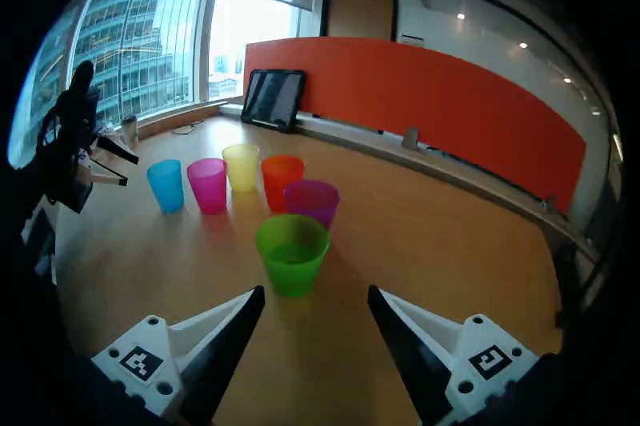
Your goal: Pour water
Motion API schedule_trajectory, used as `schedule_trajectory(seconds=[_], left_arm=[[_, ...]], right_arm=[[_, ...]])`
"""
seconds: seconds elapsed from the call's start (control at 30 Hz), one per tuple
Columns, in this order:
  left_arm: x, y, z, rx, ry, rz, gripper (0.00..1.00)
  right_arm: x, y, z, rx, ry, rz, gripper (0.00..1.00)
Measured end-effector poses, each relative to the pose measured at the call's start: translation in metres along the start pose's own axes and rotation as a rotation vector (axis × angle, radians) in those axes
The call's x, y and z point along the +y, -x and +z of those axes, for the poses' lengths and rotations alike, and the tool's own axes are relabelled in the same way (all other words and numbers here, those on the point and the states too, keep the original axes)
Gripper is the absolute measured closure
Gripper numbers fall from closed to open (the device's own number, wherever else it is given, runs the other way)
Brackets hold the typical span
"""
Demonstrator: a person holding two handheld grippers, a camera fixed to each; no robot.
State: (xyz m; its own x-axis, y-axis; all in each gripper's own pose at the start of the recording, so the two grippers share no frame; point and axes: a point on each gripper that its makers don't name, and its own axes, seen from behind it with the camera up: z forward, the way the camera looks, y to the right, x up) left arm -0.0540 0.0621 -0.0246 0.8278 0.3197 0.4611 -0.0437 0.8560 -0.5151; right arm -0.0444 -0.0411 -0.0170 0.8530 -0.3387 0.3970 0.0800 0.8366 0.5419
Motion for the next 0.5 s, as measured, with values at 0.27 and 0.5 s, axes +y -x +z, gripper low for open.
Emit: schedule_trajectory(seconds=[0.27, 0.5], left_arm=[[-0.025, -0.01, -0.014, 0.088, -0.11, -0.029, 0.01], [-0.044, -0.026, -0.029, 0.193, -0.199, -0.052, 0.01]], right_arm=[[0.01, -0.013, -0.015, 0.077, 0.087, 0.04, 0.0], [0.021, -0.03, -0.03, 0.169, 0.173, 0.095, 0.0]])
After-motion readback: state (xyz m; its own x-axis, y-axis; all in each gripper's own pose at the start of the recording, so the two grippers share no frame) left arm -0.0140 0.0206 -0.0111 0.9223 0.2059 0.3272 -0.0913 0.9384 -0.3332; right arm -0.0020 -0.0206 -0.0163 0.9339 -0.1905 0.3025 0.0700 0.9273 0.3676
